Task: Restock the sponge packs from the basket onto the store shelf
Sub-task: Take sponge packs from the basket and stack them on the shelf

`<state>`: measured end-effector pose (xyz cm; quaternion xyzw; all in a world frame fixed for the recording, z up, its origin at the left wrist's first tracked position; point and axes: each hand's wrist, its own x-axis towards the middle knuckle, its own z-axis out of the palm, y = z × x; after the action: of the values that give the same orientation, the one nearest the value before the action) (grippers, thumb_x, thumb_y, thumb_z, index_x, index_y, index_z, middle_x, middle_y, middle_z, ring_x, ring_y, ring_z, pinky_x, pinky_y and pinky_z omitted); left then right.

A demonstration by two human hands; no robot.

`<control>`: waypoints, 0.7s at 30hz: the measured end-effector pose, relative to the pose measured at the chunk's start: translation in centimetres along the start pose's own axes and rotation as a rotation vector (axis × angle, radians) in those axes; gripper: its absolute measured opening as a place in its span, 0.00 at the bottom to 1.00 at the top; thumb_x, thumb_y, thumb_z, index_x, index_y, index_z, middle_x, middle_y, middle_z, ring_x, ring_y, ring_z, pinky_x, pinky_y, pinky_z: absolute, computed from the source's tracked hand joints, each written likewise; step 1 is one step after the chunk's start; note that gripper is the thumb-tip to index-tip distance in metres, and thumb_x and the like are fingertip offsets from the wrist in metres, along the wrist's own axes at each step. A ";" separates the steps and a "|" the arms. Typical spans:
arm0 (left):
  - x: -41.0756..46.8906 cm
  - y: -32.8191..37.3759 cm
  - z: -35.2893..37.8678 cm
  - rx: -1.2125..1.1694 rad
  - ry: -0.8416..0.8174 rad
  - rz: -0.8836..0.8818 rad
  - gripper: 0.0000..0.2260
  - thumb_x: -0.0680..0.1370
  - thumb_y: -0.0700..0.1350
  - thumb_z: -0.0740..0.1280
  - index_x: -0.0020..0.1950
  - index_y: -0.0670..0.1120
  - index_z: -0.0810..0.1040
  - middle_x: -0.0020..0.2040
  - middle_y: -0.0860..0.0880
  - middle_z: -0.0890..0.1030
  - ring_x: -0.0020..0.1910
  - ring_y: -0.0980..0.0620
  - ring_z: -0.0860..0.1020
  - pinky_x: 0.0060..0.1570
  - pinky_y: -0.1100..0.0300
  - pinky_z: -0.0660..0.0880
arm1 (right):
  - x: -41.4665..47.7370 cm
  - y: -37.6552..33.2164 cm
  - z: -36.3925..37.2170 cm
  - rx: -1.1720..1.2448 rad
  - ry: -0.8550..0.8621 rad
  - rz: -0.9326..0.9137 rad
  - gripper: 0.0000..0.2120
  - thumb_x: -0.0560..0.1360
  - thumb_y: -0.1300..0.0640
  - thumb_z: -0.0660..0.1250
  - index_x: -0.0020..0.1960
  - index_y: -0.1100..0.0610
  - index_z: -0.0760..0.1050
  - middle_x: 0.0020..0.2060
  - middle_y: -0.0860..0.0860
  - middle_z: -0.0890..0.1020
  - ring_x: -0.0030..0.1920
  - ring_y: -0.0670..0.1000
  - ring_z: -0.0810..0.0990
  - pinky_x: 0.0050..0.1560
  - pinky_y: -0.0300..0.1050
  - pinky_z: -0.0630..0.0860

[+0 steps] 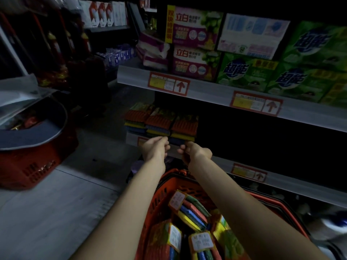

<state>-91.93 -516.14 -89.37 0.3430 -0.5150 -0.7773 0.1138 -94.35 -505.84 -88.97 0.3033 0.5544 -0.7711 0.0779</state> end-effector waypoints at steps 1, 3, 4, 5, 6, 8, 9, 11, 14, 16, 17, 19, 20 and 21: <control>-0.6 -0.2 -0.1 0.031 -0.019 0.010 0.04 0.81 0.41 0.70 0.47 0.47 0.83 0.41 0.50 0.84 0.40 0.54 0.82 0.32 0.63 0.73 | -0.7 0.0 -0.4 -0.013 0.033 -0.025 0.10 0.79 0.65 0.69 0.39 0.64 0.76 0.28 0.55 0.82 0.27 0.50 0.81 0.27 0.43 0.78; -1.9 -0.8 -0.5 0.068 -0.069 0.015 0.03 0.80 0.42 0.70 0.51 0.46 0.84 0.43 0.50 0.85 0.42 0.54 0.84 0.34 0.62 0.75 | -1.6 0.3 -1.7 -0.062 -0.037 -0.076 0.08 0.79 0.62 0.71 0.42 0.62 0.79 0.32 0.55 0.83 0.29 0.51 0.82 0.30 0.43 0.80; -2.5 -1.1 -0.7 0.072 -0.093 0.012 0.04 0.80 0.42 0.71 0.52 0.46 0.85 0.43 0.50 0.86 0.43 0.53 0.84 0.35 0.62 0.76 | -1.9 0.3 -2.5 -0.093 -0.045 -0.114 0.06 0.78 0.61 0.72 0.43 0.61 0.82 0.33 0.56 0.84 0.31 0.52 0.84 0.32 0.44 0.81; -3.3 -1.4 -0.9 0.074 -0.115 0.009 0.03 0.80 0.42 0.71 0.52 0.46 0.85 0.44 0.49 0.86 0.44 0.53 0.84 0.36 0.62 0.76 | -2.4 0.2 -3.6 -0.134 -0.056 -0.146 0.05 0.78 0.60 0.73 0.44 0.60 0.83 0.34 0.56 0.85 0.33 0.53 0.85 0.36 0.46 0.83; -4.1 -1.8 -1.0 0.084 -0.137 0.009 0.03 0.80 0.41 0.71 0.51 0.45 0.85 0.44 0.49 0.86 0.44 0.53 0.84 0.36 0.62 0.77 | -2.9 0.0 -4.7 -0.175 -0.078 -0.177 0.04 0.77 0.59 0.74 0.45 0.58 0.84 0.35 0.56 0.86 0.35 0.53 0.86 0.39 0.46 0.84; -5.6 -2.5 -1.0 0.104 -0.181 0.008 0.04 0.80 0.42 0.71 0.52 0.44 0.85 0.43 0.48 0.86 0.44 0.53 0.85 0.37 0.61 0.78 | -4.1 -0.6 -7.3 -0.290 -0.148 -0.232 0.03 0.77 0.58 0.74 0.44 0.56 0.84 0.38 0.54 0.87 0.35 0.50 0.86 0.40 0.43 0.83; -6.4 -2.9 -1.0 0.124 -0.201 0.015 0.04 0.80 0.42 0.72 0.52 0.45 0.85 0.43 0.49 0.86 0.44 0.53 0.85 0.37 0.61 0.78 | -4.7 -1.1 -8.8 -0.349 -0.190 -0.252 0.03 0.78 0.58 0.74 0.45 0.56 0.84 0.39 0.53 0.87 0.36 0.49 0.86 0.37 0.40 0.81; -8.1 -3.7 -1.0 0.188 -0.238 0.064 0.02 0.80 0.43 0.72 0.49 0.47 0.84 0.41 0.49 0.86 0.44 0.51 0.85 0.38 0.61 0.77 | -5.9 -1.8 -11.7 -0.456 -0.268 -0.287 0.05 0.77 0.58 0.74 0.50 0.60 0.84 0.40 0.53 0.85 0.38 0.50 0.84 0.35 0.38 0.78; -10.5 -5.0 -1.4 0.317 -0.307 0.208 0.04 0.80 0.44 0.71 0.45 0.50 0.84 0.40 0.50 0.86 0.45 0.51 0.84 0.40 0.59 0.77 | -6.8 -1.8 -16.7 -0.588 -0.305 -0.384 0.09 0.74 0.58 0.78 0.49 0.63 0.83 0.35 0.51 0.83 0.37 0.49 0.81 0.35 0.39 0.75; -12.3 -5.8 -2.0 0.427 -0.384 0.318 0.05 0.80 0.43 0.71 0.45 0.50 0.84 0.40 0.50 0.86 0.43 0.53 0.84 0.42 0.59 0.77 | -7.1 -1.2 -20.3 -0.689 -0.332 -0.437 0.09 0.73 0.56 0.79 0.47 0.60 0.83 0.36 0.49 0.84 0.37 0.46 0.82 0.38 0.39 0.77; -12.9 -6.2 -2.3 0.485 -0.417 0.362 0.05 0.80 0.44 0.71 0.45 0.50 0.84 0.40 0.52 0.85 0.42 0.54 0.84 0.41 0.59 0.77 | -7.1 -0.8 -22.1 -0.735 -0.343 -0.443 0.10 0.72 0.54 0.79 0.48 0.58 0.83 0.38 0.49 0.86 0.39 0.46 0.84 0.41 0.41 0.79; -13.8 -7.1 -3.1 0.637 -0.468 0.446 0.04 0.80 0.45 0.71 0.46 0.51 0.84 0.36 0.56 0.83 0.37 0.57 0.81 0.39 0.60 0.76 | -6.7 0.2 -25.4 -0.855 -0.323 -0.462 0.12 0.73 0.47 0.78 0.51 0.52 0.84 0.43 0.47 0.87 0.45 0.45 0.86 0.46 0.44 0.82; -14.0 -7.7 -3.6 0.728 -0.488 0.496 0.03 0.80 0.46 0.71 0.47 0.52 0.84 0.38 0.57 0.83 0.37 0.58 0.80 0.39 0.60 0.76 | -6.5 0.7 -26.9 -0.926 -0.292 -0.489 0.12 0.74 0.44 0.77 0.52 0.50 0.83 0.45 0.45 0.87 0.46 0.44 0.86 0.47 0.45 0.83; -13.9 -8.4 -4.2 0.835 -0.500 0.554 0.02 0.80 0.46 0.71 0.49 0.53 0.83 0.41 0.56 0.83 0.39 0.58 0.80 0.41 0.58 0.78 | -6.2 1.3 -28.4 -0.999 -0.249 -0.528 0.13 0.75 0.43 0.74 0.53 0.49 0.82 0.46 0.44 0.86 0.47 0.44 0.85 0.47 0.45 0.82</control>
<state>-77.41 -508.08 -91.93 0.0160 -0.8612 -0.5061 0.0430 -77.98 -482.01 -92.30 -0.0119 0.8948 -0.4389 0.0810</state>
